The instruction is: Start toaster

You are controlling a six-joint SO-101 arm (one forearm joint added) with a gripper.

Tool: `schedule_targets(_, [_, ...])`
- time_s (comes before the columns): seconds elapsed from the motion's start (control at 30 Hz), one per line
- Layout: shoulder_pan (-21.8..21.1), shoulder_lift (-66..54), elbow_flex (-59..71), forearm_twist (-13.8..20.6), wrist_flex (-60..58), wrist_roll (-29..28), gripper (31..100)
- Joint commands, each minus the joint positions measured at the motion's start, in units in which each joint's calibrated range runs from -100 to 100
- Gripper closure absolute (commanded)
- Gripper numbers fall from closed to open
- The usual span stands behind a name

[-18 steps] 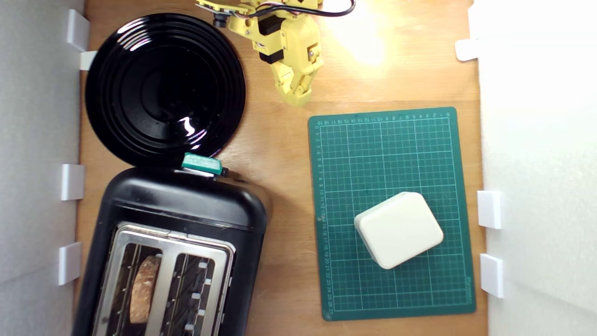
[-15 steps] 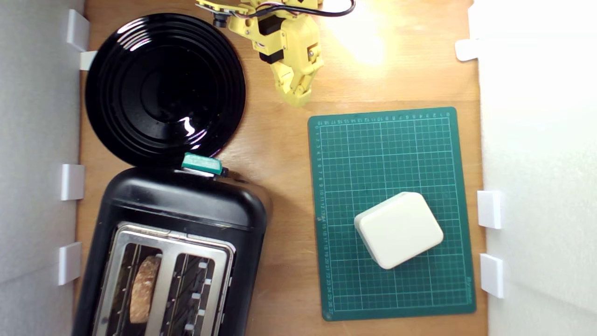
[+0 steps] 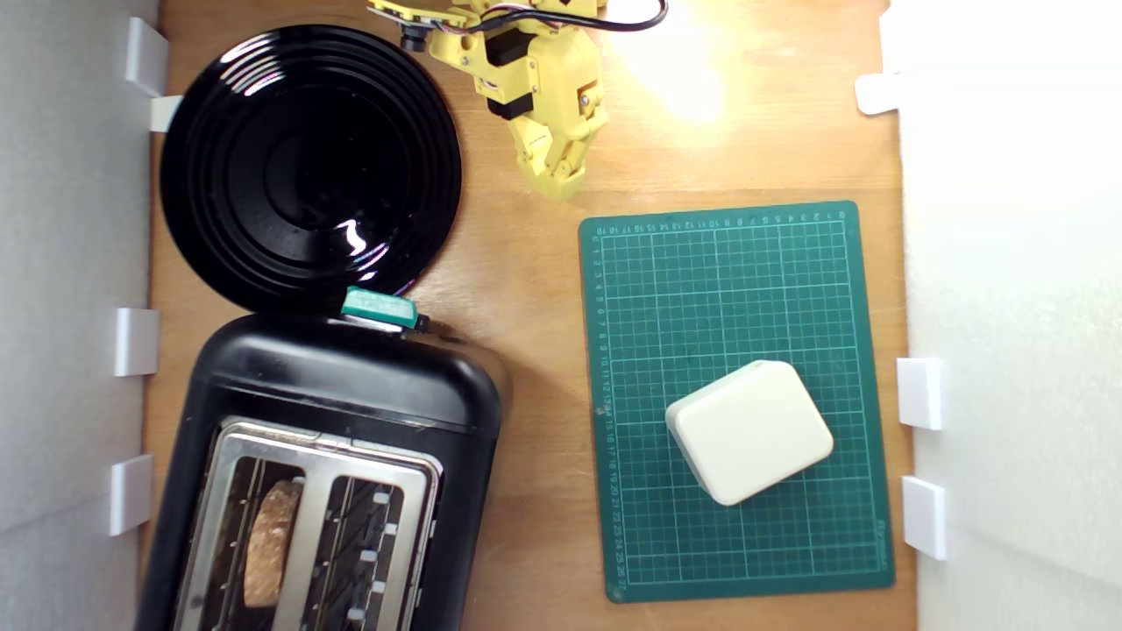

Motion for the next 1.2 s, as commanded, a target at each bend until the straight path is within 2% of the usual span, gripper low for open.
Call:
schedule_targets(0.0, [-0.22, -0.75, 0.39, -0.05, 0.07, -0.19, 98.8])
schedule_targets(1.17, [0.26, -0.75, 0.02, -0.42, -0.18, 0.39, 98.9])
